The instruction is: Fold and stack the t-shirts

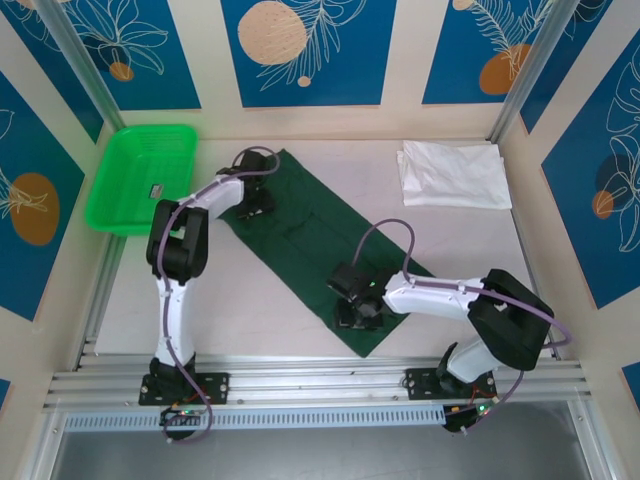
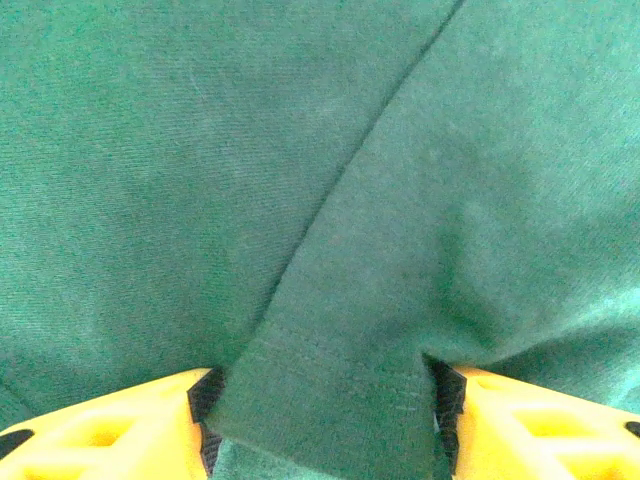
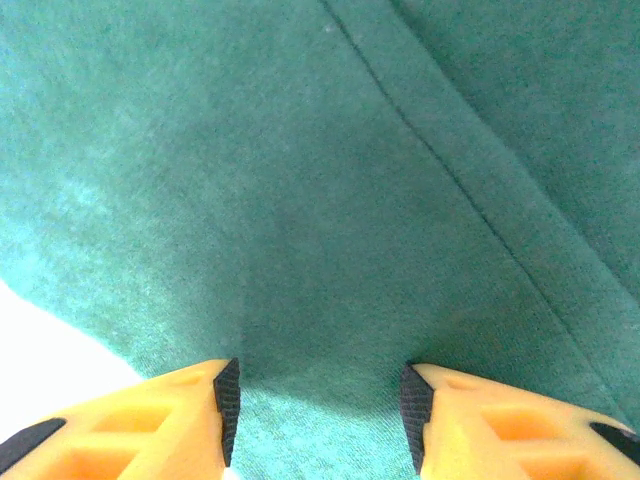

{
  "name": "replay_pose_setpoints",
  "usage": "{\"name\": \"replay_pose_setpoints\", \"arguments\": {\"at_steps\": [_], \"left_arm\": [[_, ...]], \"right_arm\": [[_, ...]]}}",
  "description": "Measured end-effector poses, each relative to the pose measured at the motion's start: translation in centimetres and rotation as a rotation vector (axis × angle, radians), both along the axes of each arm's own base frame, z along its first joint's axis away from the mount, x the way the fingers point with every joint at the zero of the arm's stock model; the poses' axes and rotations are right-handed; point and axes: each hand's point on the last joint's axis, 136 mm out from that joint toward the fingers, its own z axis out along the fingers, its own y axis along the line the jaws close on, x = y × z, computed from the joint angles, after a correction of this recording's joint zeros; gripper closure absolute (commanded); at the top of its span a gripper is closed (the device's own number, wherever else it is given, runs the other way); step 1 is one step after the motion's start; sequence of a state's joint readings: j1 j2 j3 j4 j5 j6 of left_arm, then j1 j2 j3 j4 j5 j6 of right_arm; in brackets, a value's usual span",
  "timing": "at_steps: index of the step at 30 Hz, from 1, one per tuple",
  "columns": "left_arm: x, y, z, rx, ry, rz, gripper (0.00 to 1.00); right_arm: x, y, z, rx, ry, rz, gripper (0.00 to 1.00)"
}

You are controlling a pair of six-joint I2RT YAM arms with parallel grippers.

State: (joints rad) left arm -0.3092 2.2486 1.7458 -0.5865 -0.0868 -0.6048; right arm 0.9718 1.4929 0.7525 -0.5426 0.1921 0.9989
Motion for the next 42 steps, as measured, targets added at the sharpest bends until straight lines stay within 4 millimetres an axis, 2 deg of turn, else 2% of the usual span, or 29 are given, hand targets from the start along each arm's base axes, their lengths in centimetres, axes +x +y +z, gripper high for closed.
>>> {"name": "replay_pose_setpoints", "arguments": {"at_steps": [4, 8, 14, 18, 22, 29, 32, 36, 42], "left_arm": [[3.4, -2.9, 0.5, -0.044, -0.047, -0.072, 0.41], [6.1, -7.4, 0.9, -0.110, -0.098, -0.163, 0.40], [7.7, -15.5, 1.6, -0.195, -0.169, -0.320, 0.37], [7.4, -17.5, 1.7, -0.207, -0.186, -0.360, 0.37], [8.0, -16.4, 1.8, -0.212, -0.185, -0.342, 0.36], [10.9, -11.1, 1.8, -0.215, -0.198, -0.231, 0.36], [12.0, -9.4, 1.9, -0.226, -0.211, -0.195, 0.36], [12.4, -9.0, 2.3, -0.239, -0.221, -0.182, 0.32], [12.0, -9.4, 3.6, -0.251, -0.223, -0.212, 0.11]], "right_arm": [[-0.5, 2.3, -0.1, 0.031, 0.004, -0.018, 0.50], [-1.0, 6.5, 0.1, 0.089, 0.028, -0.028, 0.50], [-0.8, 13.0, 0.4, 0.177, 0.074, -0.043, 0.49], [0.1, 16.2, 0.6, 0.212, 0.083, -0.050, 0.48], [0.7, 17.8, 0.7, 0.213, 0.085, -0.048, 0.47], [0.8, 17.8, 0.6, 0.202, 0.081, -0.038, 0.45], [0.8, 17.8, 0.7, 0.204, 0.065, -0.020, 0.44], [0.7, 17.9, 0.8, 0.206, 0.048, 0.014, 0.41], [0.9, 18.0, 1.4, 0.195, 0.017, 0.069, 0.32]]}}
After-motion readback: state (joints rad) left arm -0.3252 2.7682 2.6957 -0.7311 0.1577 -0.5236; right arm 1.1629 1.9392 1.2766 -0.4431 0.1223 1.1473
